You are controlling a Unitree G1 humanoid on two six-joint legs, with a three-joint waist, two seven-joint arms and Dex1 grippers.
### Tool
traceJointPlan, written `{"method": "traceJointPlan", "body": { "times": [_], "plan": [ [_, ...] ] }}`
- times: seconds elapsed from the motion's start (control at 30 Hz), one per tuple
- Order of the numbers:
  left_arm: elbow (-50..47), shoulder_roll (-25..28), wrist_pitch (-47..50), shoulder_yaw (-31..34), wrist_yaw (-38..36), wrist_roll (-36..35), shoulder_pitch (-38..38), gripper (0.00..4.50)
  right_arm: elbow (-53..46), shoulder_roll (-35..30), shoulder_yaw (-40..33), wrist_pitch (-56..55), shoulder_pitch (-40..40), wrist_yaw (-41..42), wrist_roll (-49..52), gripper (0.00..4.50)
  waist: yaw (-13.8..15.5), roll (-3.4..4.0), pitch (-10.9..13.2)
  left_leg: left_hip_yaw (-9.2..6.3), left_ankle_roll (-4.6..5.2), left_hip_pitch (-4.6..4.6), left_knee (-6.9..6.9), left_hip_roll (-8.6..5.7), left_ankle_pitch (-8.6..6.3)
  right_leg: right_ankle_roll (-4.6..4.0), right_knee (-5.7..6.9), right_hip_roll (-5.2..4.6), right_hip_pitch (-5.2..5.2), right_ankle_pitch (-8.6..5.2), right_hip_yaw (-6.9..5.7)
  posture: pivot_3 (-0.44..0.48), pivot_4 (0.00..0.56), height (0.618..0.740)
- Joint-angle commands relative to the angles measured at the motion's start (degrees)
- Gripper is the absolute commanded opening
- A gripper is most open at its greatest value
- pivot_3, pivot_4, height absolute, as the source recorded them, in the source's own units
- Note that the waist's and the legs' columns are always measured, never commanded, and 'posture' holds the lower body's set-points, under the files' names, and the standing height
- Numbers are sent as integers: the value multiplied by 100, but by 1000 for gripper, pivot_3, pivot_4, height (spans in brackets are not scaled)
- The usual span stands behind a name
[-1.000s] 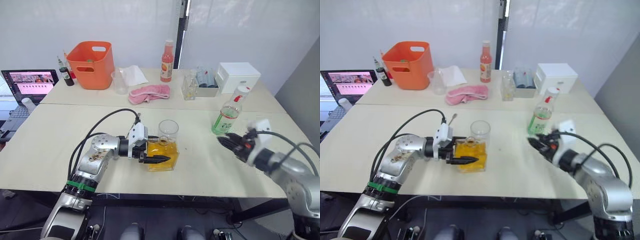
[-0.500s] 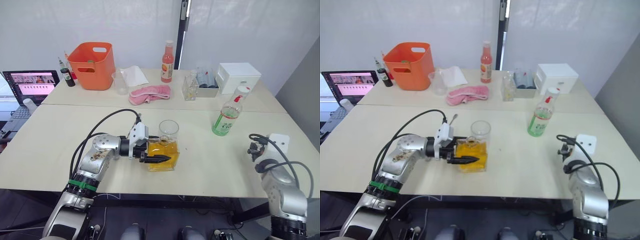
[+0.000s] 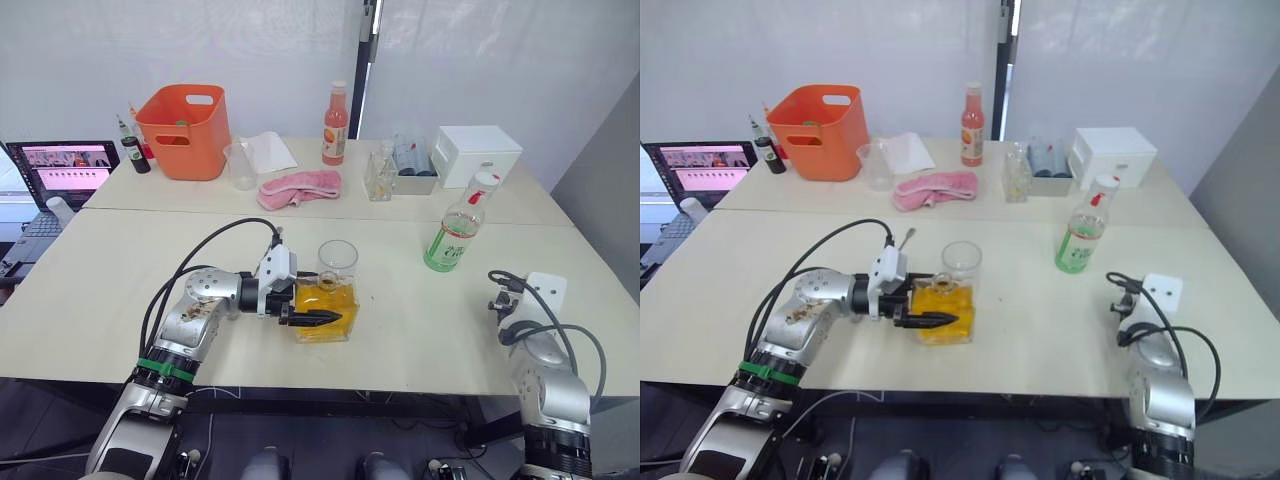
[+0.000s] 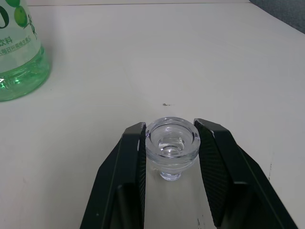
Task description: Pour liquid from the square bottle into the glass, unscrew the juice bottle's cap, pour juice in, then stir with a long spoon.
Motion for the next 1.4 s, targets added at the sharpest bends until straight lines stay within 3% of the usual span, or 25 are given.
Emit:
{"method": "traceJointPlan", "body": {
  "times": [0.03, 0.07, 0.13, 0.37, 0.67, 0.8, 0.97, 1.13, 1.4],
  "plan": [
    [-80, -39, -79, -6, 36, 34, -134, 2810, 1, -115, -47, -129, -59, 63, -57, 1046, 3, 0, 0, 0, 0, 0, 0, 0, 0, 0, 0, 0, 0, 0, 0, 0, 150, 715],
    [-67, -42, -86, -6, 38, 39, -141, 2810, 27, -119, -52, -136, -73, 80, -46, 1046, 2, 0, 0, 0, 0, 0, 0, 0, 0, 0, 0, 0, 0, 0, 0, 0, 150, 715],
    [-40, -49, -94, -1, 43, 43, -157, 2810, 56, -127, -60, -141, -100, 95, -36, 2108, 1, 0, 0, 0, 0, 0, 0, 0, 0, 0, 0, 0, 1, 0, 0, 0, 150, 715],
    [-8, -60, -104, 1, 26, 38, -173, 2810, 2, -76, -189, -278, -139, 131, 88, 4474, 3, 1, 0, 0, 0, 0, 0, -1, 0, 0, 0, -1, 0, 0, 0, 0, 150, 715],
    [11, -53, -121, 48, -16, 1, -182, 2810, -804, -262, -283, -587, 96, 675, 392, 4500, 6, 4, 0, 0, 0, 0, 0, -1, 0, 1, 0, -1, 0, 0, 1, 0, 150, 715],
    [-109, 8, -40, 168, -59, -145, -187, 2810, -1448, -627, -446, -500, 397, 1376, 842, 4500, 4, 4, 0, -1, 0, -2, 0, 0, 0, 2, -1, 0, 0, 0, 0, 0, 150, 715],
    [-381, 106, 116, 258, -95, -348, 17, 2810, -2211, -1181, -552, -362, 1071, 2834, 1873, 4500, -25, 5, 1, -1, 1, -2, -3, 6, 0, 2, -2, 7, -2, 0, 2, 0, 150, 715],
    [-838, 317, 380, 498, -29, -574, 256, 2810, -2611, -1568, -355, -98, 1521, 3748, 2533, 4500, -77, 6, 2, -1, 1, -1, -5, 11, 0, 2, -3, 9, -4, 0, 4, 0, 150, 715],
    [-1737, 999, 964, 1127, 133, -1081, 843, 2810, -2791, -1943, 298, 56, 1698, 4510, 2729, 4500, -131, 8, 5, -2, 0, -1, -6, 19, -1, 0, -3, 17, -7, -1, 4, 0, 150, 715]
  ]
}}
